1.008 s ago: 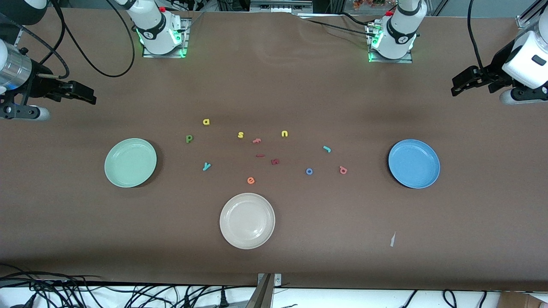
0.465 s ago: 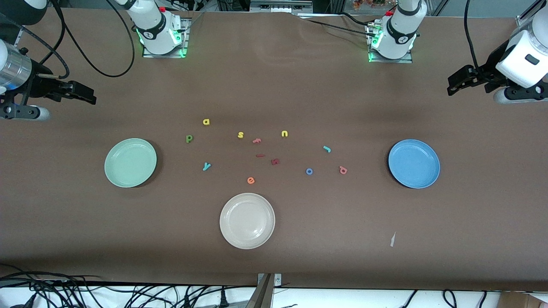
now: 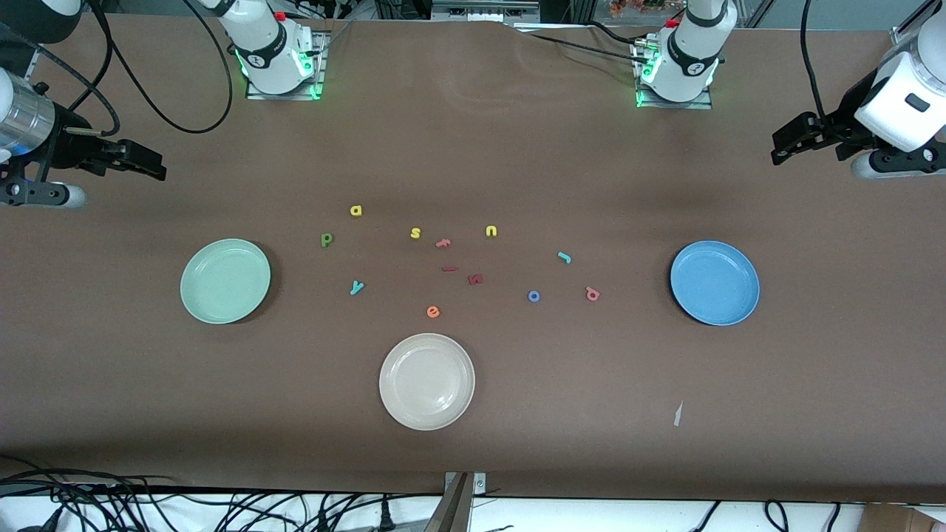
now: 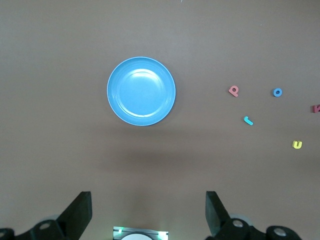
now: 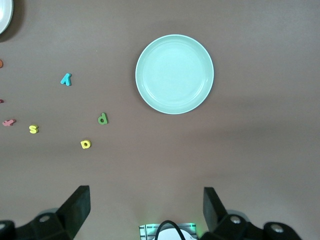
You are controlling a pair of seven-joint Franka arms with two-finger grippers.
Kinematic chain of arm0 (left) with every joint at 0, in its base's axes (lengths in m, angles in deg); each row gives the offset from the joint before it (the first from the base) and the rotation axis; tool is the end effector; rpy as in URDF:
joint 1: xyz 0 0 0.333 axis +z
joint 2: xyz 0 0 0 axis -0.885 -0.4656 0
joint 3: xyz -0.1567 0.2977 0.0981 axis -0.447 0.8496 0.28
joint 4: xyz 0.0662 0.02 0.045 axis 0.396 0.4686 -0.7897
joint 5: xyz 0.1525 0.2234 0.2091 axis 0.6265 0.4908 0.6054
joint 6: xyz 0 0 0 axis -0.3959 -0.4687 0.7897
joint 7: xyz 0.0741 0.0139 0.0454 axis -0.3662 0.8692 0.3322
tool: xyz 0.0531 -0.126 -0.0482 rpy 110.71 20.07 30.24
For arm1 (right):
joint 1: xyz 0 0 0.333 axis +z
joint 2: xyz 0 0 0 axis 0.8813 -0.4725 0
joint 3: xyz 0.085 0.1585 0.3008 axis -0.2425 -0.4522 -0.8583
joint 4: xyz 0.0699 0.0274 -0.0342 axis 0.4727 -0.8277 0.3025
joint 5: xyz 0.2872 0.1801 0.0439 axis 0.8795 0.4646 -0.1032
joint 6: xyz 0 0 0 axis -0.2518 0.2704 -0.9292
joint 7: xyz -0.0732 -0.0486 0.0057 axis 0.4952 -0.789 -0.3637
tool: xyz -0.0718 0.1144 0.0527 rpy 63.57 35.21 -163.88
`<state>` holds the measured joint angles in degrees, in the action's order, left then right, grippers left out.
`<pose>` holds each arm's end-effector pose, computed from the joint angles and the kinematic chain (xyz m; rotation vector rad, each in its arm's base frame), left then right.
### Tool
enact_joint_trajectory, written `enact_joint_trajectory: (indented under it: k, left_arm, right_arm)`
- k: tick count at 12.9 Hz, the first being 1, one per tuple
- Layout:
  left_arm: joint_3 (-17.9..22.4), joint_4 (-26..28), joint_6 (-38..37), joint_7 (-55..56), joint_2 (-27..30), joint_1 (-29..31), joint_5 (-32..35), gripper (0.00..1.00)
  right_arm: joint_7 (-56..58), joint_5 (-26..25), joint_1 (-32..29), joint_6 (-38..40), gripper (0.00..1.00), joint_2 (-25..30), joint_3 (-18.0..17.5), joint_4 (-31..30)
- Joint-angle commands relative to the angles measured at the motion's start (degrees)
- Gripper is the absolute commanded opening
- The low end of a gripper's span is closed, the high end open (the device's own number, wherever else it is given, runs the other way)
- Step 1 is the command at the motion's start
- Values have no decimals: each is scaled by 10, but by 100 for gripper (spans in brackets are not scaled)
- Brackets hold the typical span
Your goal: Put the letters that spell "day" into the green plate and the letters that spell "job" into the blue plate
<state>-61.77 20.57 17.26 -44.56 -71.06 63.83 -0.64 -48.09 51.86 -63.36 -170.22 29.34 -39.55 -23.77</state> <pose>0.4677 -0.0428 0.6153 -3.1256 -0.1384 0.1712 0.4931 0.0169 0.5726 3.1279 -0.1093 -0.2580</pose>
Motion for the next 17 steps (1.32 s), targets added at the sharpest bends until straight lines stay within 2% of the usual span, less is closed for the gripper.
enact_joint_trajectory:
  k: [1,3,12,17]
  left_arm:
    - [-17,-18,-14,-2,-5,1,-8,100]
    - [-29,-27,-14,0,-7,1,-7,100]
    - [-28,-27,-12,-3,-7,8,-15,100]
    - [-11,-22,-10,-2,-5,0,-15,100]
  right_arm:
    - [4,9,-5,4,100,2,-2,2]
    - [5,9,-5,4,100,2,-2,2]
    - [6,9,-5,5,100,2,-2,2]
    - [6,9,-5,5,100,2,-1,2]
